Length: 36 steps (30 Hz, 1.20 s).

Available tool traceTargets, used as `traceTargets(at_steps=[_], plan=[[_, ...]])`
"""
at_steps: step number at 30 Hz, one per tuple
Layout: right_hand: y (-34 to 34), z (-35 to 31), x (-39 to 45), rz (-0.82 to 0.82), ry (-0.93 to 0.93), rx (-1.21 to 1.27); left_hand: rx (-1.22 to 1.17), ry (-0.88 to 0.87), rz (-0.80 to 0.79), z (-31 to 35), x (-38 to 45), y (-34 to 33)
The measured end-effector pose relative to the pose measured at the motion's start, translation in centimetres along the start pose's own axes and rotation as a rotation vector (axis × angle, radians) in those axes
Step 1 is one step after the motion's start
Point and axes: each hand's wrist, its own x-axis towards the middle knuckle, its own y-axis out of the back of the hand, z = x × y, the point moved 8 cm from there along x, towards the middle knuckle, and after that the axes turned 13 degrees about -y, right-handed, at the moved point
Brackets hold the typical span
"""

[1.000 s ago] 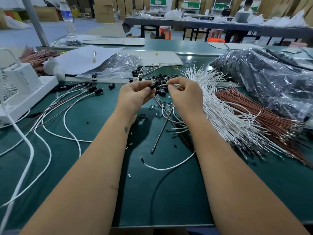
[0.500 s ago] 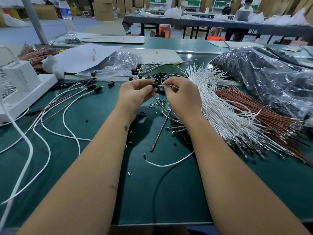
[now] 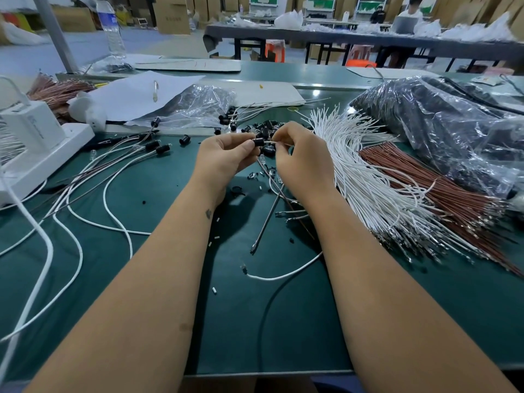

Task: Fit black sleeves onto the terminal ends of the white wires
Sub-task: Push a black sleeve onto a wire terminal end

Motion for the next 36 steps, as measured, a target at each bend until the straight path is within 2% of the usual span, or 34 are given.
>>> traceTargets(at_steps=[9,17,21,26,31,34,36], plan=[[-1.3,-0.1,-0.1,-0.100,-0.042,0.039,0.043,-0.011,0.002,0.3,-0.3,-0.4],[-1.4,-0.3,-0.4,-0.142,0.000,0.098,0.091,-0.052,-0.005,0.7,-0.5,-0.3],[-1.6,-0.6,-0.5,-0.150,0.039,0.030,0.187,-0.093,-0.018,1.0,-0.5,-0.3],[-1.2,-1.5,-0.6,-0.096,0.114,-0.109,0.264,-0.238,-0.025,2.5,-0.7,-0.9],[0.6,0.0,0.5,0.057,0.013,-0.208,0.562,-0.330,0.149,3.5,-0.1,1.8],[1.3,1.4,1.0,0.105,-0.091,-0.239,0.772,-0.382,0.350,4.8,-0.1,4.8],[1.5,2.1,1.2,0.103,-0.140,-0.235,0.838,-0.355,0.488,5.3,-0.4,6.7]])
